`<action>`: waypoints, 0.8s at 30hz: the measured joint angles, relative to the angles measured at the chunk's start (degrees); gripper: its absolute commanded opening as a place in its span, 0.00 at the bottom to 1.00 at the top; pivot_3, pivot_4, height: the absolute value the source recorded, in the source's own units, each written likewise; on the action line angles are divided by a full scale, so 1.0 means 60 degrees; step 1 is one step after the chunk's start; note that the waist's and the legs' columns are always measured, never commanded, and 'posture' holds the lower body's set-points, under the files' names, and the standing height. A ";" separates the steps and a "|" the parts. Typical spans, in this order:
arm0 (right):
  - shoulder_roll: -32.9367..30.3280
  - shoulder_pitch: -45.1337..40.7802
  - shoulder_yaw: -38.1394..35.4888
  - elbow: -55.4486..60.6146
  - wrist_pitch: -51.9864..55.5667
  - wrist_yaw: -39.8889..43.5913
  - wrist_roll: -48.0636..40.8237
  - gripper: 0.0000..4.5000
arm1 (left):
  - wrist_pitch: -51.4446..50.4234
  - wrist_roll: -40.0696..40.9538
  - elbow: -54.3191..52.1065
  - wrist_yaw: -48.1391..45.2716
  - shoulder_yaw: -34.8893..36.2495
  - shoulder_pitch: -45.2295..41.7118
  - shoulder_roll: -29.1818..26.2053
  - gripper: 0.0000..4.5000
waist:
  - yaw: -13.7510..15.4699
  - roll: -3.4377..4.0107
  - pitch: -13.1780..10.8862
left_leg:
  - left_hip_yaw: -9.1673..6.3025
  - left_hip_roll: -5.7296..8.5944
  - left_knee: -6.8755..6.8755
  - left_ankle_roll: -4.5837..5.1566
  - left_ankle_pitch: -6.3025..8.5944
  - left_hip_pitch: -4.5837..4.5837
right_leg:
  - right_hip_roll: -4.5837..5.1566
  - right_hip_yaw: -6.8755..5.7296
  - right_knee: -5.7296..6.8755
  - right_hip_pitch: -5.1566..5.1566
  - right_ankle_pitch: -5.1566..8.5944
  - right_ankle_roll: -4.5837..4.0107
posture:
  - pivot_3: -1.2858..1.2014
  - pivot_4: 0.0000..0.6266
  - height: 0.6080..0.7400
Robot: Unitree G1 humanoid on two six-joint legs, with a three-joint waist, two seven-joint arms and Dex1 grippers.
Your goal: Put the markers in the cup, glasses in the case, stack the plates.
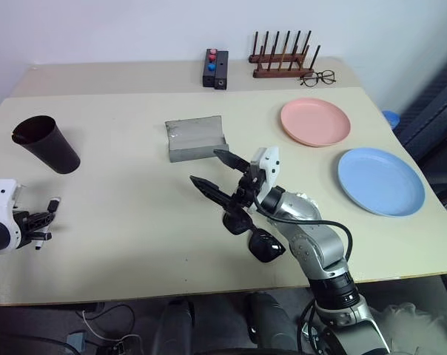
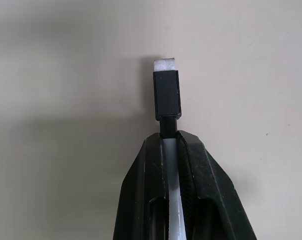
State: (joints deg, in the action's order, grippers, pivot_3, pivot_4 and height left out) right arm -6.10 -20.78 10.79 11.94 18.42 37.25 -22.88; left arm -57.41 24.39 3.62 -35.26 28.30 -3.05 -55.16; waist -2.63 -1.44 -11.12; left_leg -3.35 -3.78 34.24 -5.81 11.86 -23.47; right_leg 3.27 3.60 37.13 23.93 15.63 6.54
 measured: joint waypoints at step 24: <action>0.0024 -0.0052 0.0017 -0.0018 0.0002 0.0018 0.0006 1.00 | -0.0525 -0.0032 -0.0327 0.0466 -0.0359 -0.0570 0.0195 0.01 | 0.0010 -0.0001 0.0001 | -0.0001 0.0000 0.0000 -0.0001 -0.0001 0.0000 | -0.0001 0.0000 0.0002 0.0000 -0.0002 0.0004 | 0.52 0.24 1.00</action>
State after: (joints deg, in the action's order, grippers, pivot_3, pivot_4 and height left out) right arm -5.96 -21.09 10.90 11.83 18.43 37.36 -22.84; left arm -60.56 24.20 1.66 -32.46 26.15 -6.47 -53.99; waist -2.57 -1.45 -11.12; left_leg -3.35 -3.78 34.24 -5.81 11.86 -23.48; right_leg 3.26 3.60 37.14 23.93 15.62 6.56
